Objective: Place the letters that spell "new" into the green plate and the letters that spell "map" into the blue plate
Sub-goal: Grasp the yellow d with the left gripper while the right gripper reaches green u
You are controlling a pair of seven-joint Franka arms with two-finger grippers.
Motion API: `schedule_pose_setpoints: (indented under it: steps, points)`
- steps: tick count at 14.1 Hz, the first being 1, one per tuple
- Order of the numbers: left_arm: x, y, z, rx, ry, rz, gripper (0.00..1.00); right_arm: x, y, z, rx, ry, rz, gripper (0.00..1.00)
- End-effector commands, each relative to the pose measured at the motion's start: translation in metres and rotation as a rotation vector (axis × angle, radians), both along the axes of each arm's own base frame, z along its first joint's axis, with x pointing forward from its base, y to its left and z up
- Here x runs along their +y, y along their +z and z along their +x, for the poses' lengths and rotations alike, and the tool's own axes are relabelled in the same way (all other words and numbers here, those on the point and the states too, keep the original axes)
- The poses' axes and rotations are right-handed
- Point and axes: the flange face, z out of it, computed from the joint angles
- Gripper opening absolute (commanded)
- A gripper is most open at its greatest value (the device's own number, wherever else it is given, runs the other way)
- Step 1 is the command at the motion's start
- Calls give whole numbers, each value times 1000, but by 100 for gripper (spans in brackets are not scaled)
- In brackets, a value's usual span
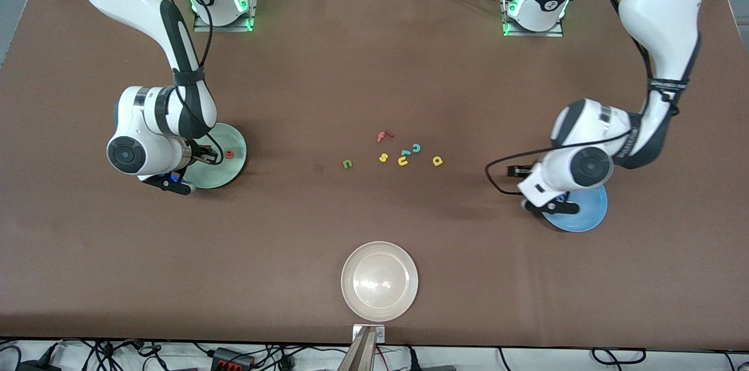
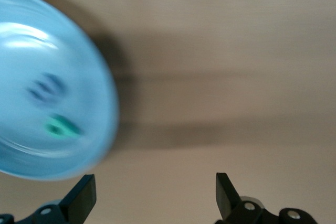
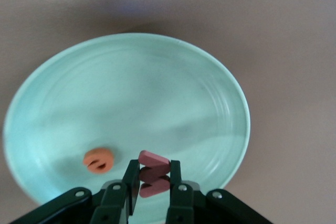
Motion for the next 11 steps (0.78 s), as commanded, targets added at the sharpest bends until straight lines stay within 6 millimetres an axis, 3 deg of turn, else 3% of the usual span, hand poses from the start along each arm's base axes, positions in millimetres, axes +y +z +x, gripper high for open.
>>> schedule_pose_setpoints:
  steps: [1,2,5,8,10,11]
  points:
    - [-54,12,-21,-27,169,16,100,-3,-8,-6,-10,22,2,69]
    - [-70,8,-26,-32,226,10,100,2,-1,-4,-16,23,6,100]
    - [-143,-7,-51,-75,331,-27,100,36,43,10,-52,50,44,100]
    - [-166,-39,-63,-80,358,-71,100,105,66,17,-107,137,86,100]
    - [-176,-52,-71,-89,363,-48,99,167,75,11,-154,177,153,100]
    - [-181,-57,-75,-101,351,-27,92,196,71,4,-154,208,169,100]
